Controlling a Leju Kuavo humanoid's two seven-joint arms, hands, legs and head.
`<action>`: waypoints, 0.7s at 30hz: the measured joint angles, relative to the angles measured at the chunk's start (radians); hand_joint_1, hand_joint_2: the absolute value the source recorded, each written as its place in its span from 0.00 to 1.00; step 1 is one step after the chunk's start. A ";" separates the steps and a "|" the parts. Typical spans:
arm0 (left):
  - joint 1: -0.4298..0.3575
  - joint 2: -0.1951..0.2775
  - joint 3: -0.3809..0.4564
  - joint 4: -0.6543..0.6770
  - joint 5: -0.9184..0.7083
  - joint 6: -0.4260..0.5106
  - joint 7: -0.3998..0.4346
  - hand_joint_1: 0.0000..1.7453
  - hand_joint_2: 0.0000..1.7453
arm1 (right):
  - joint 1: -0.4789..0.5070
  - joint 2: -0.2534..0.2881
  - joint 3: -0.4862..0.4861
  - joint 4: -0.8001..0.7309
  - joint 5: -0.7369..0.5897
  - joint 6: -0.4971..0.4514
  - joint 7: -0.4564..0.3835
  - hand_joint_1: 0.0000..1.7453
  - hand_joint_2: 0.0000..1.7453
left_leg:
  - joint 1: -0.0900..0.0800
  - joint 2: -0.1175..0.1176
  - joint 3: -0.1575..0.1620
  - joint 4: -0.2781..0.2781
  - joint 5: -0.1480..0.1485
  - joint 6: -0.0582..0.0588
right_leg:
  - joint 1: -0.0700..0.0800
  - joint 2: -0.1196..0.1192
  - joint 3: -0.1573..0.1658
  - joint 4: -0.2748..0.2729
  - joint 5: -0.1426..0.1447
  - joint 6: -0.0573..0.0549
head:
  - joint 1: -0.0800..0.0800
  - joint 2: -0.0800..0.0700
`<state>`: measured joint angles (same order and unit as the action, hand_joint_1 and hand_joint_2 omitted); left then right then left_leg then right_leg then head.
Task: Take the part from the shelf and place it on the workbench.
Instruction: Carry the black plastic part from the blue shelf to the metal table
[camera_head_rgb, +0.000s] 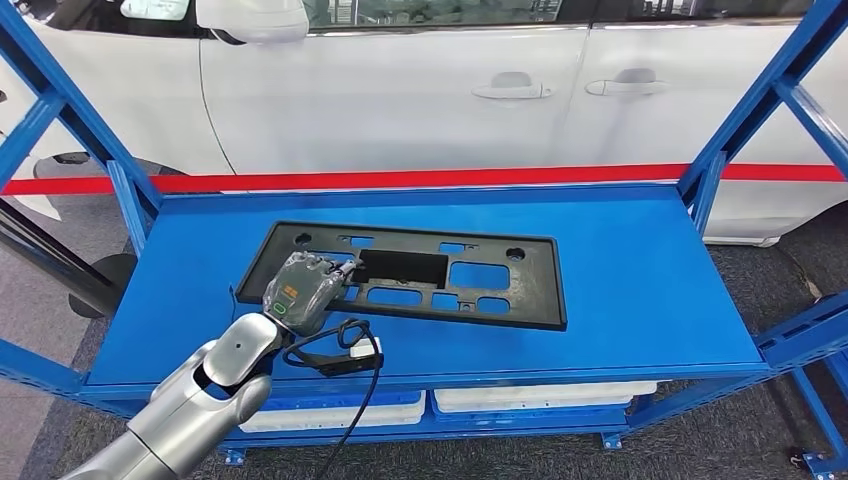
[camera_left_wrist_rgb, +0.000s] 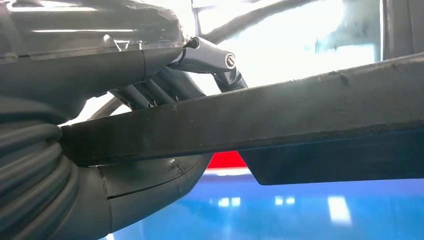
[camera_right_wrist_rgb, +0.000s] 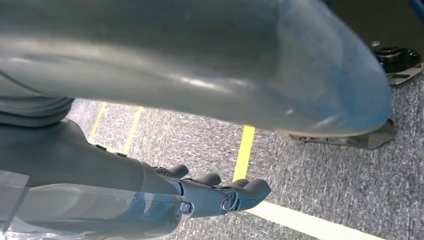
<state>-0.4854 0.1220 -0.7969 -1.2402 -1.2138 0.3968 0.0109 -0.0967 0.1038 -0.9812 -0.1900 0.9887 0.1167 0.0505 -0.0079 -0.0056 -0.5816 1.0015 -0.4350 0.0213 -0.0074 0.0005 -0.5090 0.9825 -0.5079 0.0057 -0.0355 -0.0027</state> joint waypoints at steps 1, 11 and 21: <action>0.004 0.006 0.004 -0.019 -0.001 0.001 0.001 1.00 1.00 | 0.001 0.000 0.000 0.000 -0.001 -0.001 0.000 0.00 0.00 | 0.000 0.000 0.000 0.000 0.000 0.000 | 0.000 0.000 0.000 0.000 0.000 0.000 | 0.000 0.000; 0.041 0.038 0.034 -0.127 -0.049 0.049 -0.005 1.00 1.00 | 0.002 0.000 -0.005 0.000 -0.001 -0.009 -0.003 0.00 0.00 | -0.006 -0.001 -0.004 0.010 -0.004 0.010 | -0.006 -0.001 0.001 -0.002 0.001 0.009 | 0.000 0.000; 0.079 0.043 0.056 -0.183 -0.091 0.088 0.004 1.00 1.00 | 0.004 0.000 -0.007 0.000 -0.004 -0.009 -0.008 0.00 0.00 | 0.009 0.005 -0.010 -0.005 0.015 0.025 | -0.015 0.000 -0.123 0.275 -0.123 0.031 | 0.000 0.000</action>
<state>-0.4064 0.1652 -0.7409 -1.4231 -1.3047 0.4845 0.0149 -0.0924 0.1034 -0.9884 -0.1898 0.9850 0.1081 0.0428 0.0011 -0.0004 -0.5914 0.9964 -0.4201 0.0464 -0.0223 0.0002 -0.6323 1.2575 -0.6312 0.0366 -0.0355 -0.0027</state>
